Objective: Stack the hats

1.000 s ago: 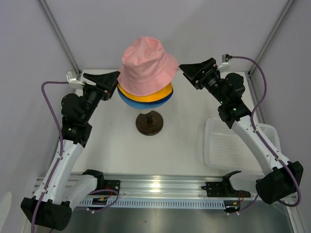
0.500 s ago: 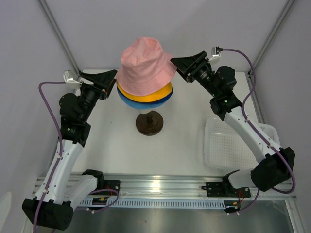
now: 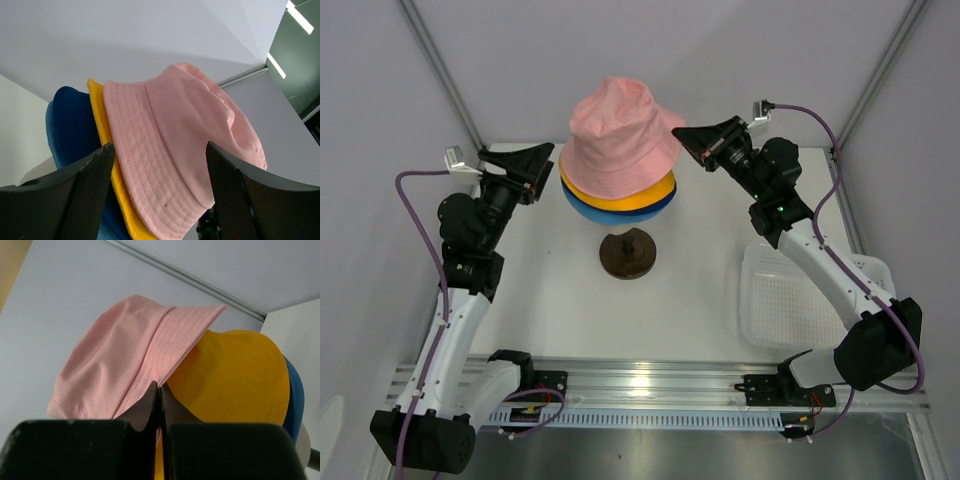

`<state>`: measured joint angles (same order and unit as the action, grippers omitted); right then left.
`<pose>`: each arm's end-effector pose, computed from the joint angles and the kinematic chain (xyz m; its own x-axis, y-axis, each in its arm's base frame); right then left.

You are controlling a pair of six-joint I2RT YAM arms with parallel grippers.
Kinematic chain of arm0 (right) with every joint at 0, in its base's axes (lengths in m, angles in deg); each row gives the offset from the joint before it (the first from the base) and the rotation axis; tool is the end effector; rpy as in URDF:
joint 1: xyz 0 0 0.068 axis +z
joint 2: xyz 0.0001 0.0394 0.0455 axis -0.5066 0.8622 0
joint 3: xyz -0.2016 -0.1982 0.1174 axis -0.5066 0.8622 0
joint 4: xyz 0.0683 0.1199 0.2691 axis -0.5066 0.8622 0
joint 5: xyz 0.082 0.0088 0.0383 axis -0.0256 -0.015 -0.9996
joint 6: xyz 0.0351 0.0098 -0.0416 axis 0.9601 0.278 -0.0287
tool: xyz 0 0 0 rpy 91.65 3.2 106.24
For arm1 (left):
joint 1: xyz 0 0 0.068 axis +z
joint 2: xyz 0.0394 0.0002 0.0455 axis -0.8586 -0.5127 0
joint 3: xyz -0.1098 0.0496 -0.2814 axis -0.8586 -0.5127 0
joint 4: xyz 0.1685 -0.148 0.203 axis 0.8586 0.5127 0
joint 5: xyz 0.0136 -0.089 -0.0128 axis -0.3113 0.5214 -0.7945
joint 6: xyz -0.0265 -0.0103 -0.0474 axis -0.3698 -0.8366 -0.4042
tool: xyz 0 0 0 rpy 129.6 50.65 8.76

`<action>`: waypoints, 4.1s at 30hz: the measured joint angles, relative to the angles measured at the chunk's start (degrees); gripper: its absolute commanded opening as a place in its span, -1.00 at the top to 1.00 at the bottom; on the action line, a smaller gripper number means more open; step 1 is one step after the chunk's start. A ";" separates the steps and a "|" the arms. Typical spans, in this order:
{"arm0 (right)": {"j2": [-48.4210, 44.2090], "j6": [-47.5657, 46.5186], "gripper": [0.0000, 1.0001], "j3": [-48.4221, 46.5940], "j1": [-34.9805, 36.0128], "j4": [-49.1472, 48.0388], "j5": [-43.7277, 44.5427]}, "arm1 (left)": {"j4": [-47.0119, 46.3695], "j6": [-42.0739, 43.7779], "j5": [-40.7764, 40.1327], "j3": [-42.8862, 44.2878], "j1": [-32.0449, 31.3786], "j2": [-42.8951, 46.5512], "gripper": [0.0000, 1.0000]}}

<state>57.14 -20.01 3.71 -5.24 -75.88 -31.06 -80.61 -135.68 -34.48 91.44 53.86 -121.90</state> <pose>0.3304 0.1674 0.4595 -0.5293 0.7265 -0.4383 -0.4487 0.1988 0.8713 0.2263 -0.0300 0.4373 -0.2466 -0.9132 -0.3245 0.3012 0.2460 -0.9213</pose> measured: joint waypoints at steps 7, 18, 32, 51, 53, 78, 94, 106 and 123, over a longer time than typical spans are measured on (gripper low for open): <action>-0.72 0.37 1.00 4.63 0.11 -2.56 0.42 | -0.66 -0.90 1.60 -0.61 0.48 -0.42 -0.51; -0.90 1.57 1.00 8.55 0.26 -5.88 0.39 | -2.12 -0.94 4.04 -0.61 0.55 -1.97 -0.50; -1.09 1.86 1.00 9.90 0.26 -7.52 0.42 | -4.39 -1.79 7.58 0.11 0.59 -5.16 -0.34; -2.45 3.06 1.00 17.38 2.10 -11.85 3.39 | -2.21 0.79 10.16 0.96 0.81 -6.86 0.98; -2.91 3.45 1.00 18.64 2.14 -12.94 3.63 | -0.76 2.27 9.75 0.96 0.76 -5.90 0.99; 7.39 0.02 1.00 8.85 1.27 -13.38 -5.62 | 2.58 11.13 2.62 -4.24 -0.04 3.21 0.99; 3.61 -6.49 0.83 6.93 0.35 -3.37 -6.01 | -0.22 11.17 2.58 -3.21 -0.57 -0.76 0.99; -5.66 -14.01 0.00 12.46 -7.37 7.50 -6.01 | 1.57 14.47 3.34 0.00 -0.57 -3.85 0.95; -5.51 -9.27 -0.34 14.95 -12.90 -5.77 -8.66 | 13.25 30.47 8.17 17.11 -0.46 -16.57 0.91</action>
<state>51.64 -29.28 18.66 -18.14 -81.65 -39.71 -67.36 -105.21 -26.30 108.56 53.40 -138.47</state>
